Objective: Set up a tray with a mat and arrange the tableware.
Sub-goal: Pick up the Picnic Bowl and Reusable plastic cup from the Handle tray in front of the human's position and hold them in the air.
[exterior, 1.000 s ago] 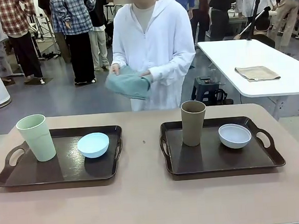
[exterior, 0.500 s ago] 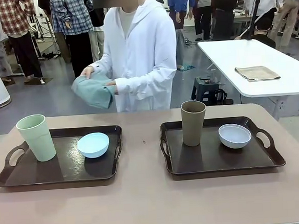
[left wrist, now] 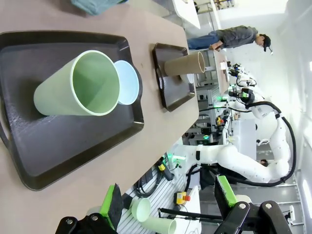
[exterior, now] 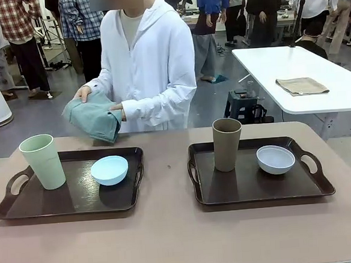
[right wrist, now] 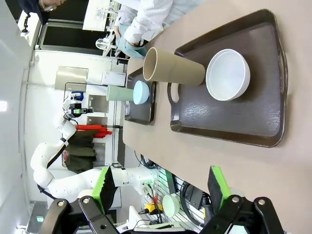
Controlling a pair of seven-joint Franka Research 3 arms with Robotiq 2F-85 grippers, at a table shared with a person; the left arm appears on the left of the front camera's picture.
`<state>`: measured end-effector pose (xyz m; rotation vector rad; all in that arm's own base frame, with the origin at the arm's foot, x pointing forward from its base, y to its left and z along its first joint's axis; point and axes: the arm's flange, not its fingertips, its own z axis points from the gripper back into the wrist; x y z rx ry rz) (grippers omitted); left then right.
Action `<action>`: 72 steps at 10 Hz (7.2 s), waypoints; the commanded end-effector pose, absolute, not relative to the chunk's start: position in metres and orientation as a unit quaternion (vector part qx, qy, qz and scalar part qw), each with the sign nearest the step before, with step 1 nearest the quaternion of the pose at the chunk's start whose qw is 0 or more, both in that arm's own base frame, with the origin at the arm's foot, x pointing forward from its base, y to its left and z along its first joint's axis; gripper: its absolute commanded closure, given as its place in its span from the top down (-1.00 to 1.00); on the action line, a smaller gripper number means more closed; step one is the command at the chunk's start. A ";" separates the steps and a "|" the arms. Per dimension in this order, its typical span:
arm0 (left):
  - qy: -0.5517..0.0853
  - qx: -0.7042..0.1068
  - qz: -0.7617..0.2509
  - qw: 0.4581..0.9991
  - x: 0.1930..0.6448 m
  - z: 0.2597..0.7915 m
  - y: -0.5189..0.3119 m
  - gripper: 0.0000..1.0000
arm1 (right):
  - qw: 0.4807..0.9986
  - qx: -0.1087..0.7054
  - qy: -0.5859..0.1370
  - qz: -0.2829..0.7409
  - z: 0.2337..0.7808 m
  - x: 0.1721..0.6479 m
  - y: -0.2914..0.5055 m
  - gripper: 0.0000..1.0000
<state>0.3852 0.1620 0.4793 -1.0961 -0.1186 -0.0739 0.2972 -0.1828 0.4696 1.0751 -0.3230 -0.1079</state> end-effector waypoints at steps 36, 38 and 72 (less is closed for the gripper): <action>-0.095 -0.285 -0.274 0.914 0.392 0.531 0.103 1.00 | 0.918 0.384 -0.100 0.018 0.536 0.355 -0.034 1.00; -0.089 -0.236 -0.362 0.897 0.393 0.537 0.078 1.00 | 0.937 0.338 -0.088 0.025 0.557 0.371 0.028 1.00; -0.250 -0.223 -0.690 0.642 0.487 0.502 0.109 1.00 | 0.982 0.050 -0.021 0.181 0.472 0.467 0.481 1.00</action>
